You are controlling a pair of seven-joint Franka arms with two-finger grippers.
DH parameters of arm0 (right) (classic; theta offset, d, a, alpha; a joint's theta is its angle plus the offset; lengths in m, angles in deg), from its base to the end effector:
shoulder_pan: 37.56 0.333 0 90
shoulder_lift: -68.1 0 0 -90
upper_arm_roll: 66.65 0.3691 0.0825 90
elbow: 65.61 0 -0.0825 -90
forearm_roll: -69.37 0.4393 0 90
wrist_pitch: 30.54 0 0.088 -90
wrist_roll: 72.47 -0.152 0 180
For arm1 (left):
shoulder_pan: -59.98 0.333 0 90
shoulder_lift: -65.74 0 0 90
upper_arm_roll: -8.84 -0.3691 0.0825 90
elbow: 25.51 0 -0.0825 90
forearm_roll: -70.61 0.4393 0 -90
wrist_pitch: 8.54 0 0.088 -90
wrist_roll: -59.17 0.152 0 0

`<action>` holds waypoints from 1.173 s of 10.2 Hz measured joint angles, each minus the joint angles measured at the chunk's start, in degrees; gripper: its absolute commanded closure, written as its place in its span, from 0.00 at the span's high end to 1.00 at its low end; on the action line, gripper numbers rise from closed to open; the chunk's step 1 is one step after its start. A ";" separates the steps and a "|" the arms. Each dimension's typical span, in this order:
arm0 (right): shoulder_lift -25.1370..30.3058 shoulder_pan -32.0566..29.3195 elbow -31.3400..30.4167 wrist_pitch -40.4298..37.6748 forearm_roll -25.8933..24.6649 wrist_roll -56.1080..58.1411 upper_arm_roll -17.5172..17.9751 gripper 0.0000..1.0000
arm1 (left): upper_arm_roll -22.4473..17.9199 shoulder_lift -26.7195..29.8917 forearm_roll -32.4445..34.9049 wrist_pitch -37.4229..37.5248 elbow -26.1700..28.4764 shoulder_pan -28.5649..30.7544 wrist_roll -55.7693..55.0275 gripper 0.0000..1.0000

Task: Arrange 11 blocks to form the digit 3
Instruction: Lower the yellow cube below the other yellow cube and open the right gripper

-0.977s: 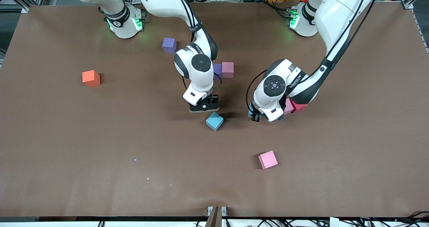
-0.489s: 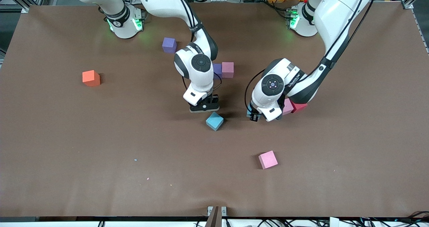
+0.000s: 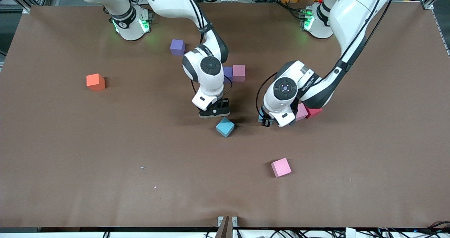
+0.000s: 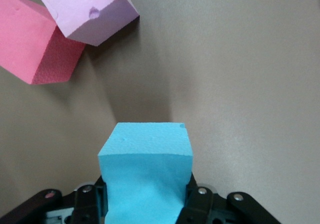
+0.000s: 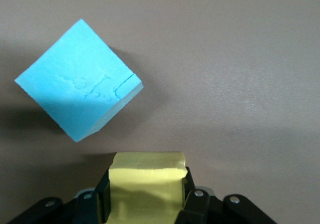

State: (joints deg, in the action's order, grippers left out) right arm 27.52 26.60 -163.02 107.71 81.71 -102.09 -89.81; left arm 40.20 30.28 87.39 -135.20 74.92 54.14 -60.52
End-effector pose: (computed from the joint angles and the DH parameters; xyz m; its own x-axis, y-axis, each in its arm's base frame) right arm 0.5479 0.5203 0.1719 0.9833 0.1402 0.1159 0.1345 -0.9894 0.0554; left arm 0.6016 -0.3980 0.2169 0.2361 0.9705 -0.0477 0.9671 -0.2395 -0.0852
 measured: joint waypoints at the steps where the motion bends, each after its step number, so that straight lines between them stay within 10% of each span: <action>1: 0.21 -0.24 -0.34 0.42 -0.02 0.28 0.29 0.00 | 0.21 0.00 0.00 0.06 -0.04 -0.01 0.00 0.03; 4: 0.82 -0.52 -1.56 1.98 -0.06 0.88 0.83 0.02 | 1.07 0.02 -0.34 0.24 -0.09 0.06 -1.20 0.03; 5: 1.03 -0.55 -1.94 2.43 -0.10 0.90 1.03 0.17 | 1.36 0.02 -0.34 0.43 -0.09 0.03 -2.63 0.03; 6: 1.21 -0.55 -2.26 2.77 -0.13 0.92 1.11 0.43 | 1.51 0.02 -0.34 0.56 -0.09 -0.02 -3.63 0.03; 7: 1.25 -0.55 -2.33 2.84 -0.14 0.93 1.16 0.93 | 1.65 0.02 -0.35 0.62 -0.07 -0.03 -4.42 0.03; 12: 1.30 -0.63 -3.06 3.00 -0.14 0.94 1.98 1.00 | 2.35 0.02 -0.35 0.86 0.48 -0.09 -6.65 0.03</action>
State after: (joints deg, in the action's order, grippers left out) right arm 28.82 25.97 -166.09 110.71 81.56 -101.15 -87.84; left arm 42.54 30.30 87.04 -134.35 75.40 54.04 -67.17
